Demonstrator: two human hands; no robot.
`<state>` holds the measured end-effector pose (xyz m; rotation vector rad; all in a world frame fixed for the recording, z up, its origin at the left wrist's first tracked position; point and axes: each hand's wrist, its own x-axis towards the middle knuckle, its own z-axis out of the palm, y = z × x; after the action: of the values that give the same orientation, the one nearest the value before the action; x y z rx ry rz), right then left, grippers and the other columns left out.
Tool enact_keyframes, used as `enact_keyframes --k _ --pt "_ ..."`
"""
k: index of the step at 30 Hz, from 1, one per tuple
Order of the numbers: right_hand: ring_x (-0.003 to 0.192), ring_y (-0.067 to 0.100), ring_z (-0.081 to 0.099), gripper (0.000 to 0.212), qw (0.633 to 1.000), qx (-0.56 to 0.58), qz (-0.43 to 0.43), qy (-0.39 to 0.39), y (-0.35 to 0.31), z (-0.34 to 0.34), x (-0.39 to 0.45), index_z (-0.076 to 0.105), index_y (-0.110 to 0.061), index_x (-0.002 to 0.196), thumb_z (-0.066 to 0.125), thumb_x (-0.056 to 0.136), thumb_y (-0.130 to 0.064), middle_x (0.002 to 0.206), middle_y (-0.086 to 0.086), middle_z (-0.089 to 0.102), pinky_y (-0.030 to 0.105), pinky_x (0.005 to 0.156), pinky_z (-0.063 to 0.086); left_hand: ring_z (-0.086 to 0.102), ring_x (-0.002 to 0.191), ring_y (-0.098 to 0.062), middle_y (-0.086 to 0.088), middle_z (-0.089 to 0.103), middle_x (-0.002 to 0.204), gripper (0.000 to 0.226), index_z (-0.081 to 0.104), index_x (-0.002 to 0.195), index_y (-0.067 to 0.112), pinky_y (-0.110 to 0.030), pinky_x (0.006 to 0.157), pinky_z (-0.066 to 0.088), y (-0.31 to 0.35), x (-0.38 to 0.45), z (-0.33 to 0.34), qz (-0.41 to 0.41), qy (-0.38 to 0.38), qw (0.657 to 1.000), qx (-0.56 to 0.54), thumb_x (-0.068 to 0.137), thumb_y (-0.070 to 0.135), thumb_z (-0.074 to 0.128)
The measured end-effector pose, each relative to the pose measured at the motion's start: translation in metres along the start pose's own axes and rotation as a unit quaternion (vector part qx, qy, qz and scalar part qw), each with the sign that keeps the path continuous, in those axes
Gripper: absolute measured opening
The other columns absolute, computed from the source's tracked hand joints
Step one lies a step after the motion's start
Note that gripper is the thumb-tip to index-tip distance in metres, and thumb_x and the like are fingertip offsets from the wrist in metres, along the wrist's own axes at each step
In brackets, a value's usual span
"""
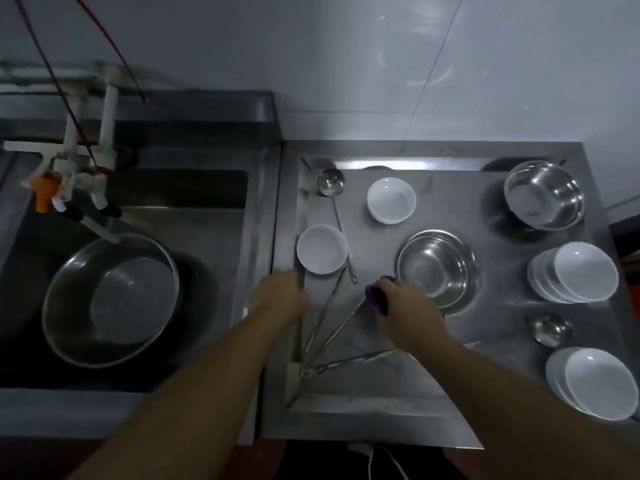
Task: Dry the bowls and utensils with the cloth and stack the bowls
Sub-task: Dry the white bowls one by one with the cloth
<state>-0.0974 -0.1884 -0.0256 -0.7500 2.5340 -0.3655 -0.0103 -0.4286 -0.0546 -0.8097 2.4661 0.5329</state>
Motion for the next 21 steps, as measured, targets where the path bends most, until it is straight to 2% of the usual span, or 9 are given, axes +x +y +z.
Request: enact_keyframes --k 2,5,9,11,15,19,21 --pt "0.093 0.027 0.065 0.036 1.0 0.003 0.01 -0.002 -0.002 0.002 0.01 0.062 -0.021 0.124 0.071 0.09 -0.03 0.106 0.005 0.066 0.044 0.075 0.059 0.067 0.097 -0.031 -0.012 0.069 0.114 0.029 0.064 0.115 0.011 -0.035 0.073 0.05 0.001 0.018 0.0 -0.009 0.009 0.999 -0.052 0.103 0.033 0.051" --pt "0.089 0.025 0.064 0.035 0.999 0.014 0.029 0.0 -0.004 0.006 0.02 0.062 -0.022 0.121 0.072 0.088 -0.027 0.101 0.002 0.064 0.043 0.073 0.059 0.067 0.1 -0.032 -0.013 0.07 0.116 0.038 0.062 0.122 0.009 -0.038 0.079 0.055 0.006 0.044 0.002 -0.052 0.009 0.988 -0.147 0.103 0.041 0.054" --pt "0.08 0.022 0.06 0.027 0.997 0.054 0.061 0.011 -0.003 0.014 0.02 0.061 -0.025 0.112 0.07 0.087 -0.024 0.091 -0.006 0.055 0.045 0.069 0.058 0.067 0.099 -0.032 -0.015 0.071 0.119 0.041 0.064 0.124 0.006 -0.033 0.073 0.048 0.011 0.073 0.009 -0.105 0.012 0.968 -0.227 0.102 0.039 0.059" --pt "0.078 0.019 0.059 0.02 0.994 0.077 0.077 0.013 -0.002 0.019 0.015 0.059 -0.028 0.107 0.067 0.089 -0.028 0.089 -0.006 0.057 0.044 0.068 0.057 0.069 0.103 -0.035 -0.017 0.072 0.12 0.04 0.066 0.123 0.003 -0.034 0.074 0.051 0.012 0.082 0.013 -0.128 0.005 0.961 -0.246 0.1 0.035 0.062" --pt "0.078 0.018 0.061 0.016 0.989 0.11 0.103 0.007 -0.001 0.023 0.005 0.058 -0.031 0.103 0.065 0.089 -0.027 0.09 -0.006 0.061 0.042 0.068 0.057 0.071 0.099 -0.037 -0.02 0.073 0.114 0.034 0.068 0.118 -0.002 -0.034 0.069 0.053 0.013 0.088 0.015 -0.173 -0.009 0.942 -0.289 0.093 0.021 0.066" --pt "0.078 0.017 0.062 0.024 0.984 0.13 0.12 0.017 -0.002 0.021 -0.007 0.059 -0.033 0.103 0.068 0.084 -0.022 0.089 -0.007 0.063 0.041 0.068 0.056 0.068 0.081 -0.029 -0.016 0.075 0.098 0.03 0.074 0.104 -0.002 -0.028 0.054 0.046 0.015 0.079 0.007 -0.181 -0.016 0.923 -0.339 0.091 0.025 0.07" --pt "0.075 0.014 0.062 0.024 0.982 0.141 0.12 0.025 -0.001 0.016 -0.012 0.059 -0.034 0.101 0.07 0.084 -0.022 0.086 -0.009 0.063 0.041 0.067 0.057 0.067 0.075 -0.024 -0.011 0.074 0.09 0.025 0.075 0.094 0.004 -0.03 0.058 0.052 0.014 0.07 0.0 -0.173 -0.006 0.919 -0.356 0.09 0.028 0.07"
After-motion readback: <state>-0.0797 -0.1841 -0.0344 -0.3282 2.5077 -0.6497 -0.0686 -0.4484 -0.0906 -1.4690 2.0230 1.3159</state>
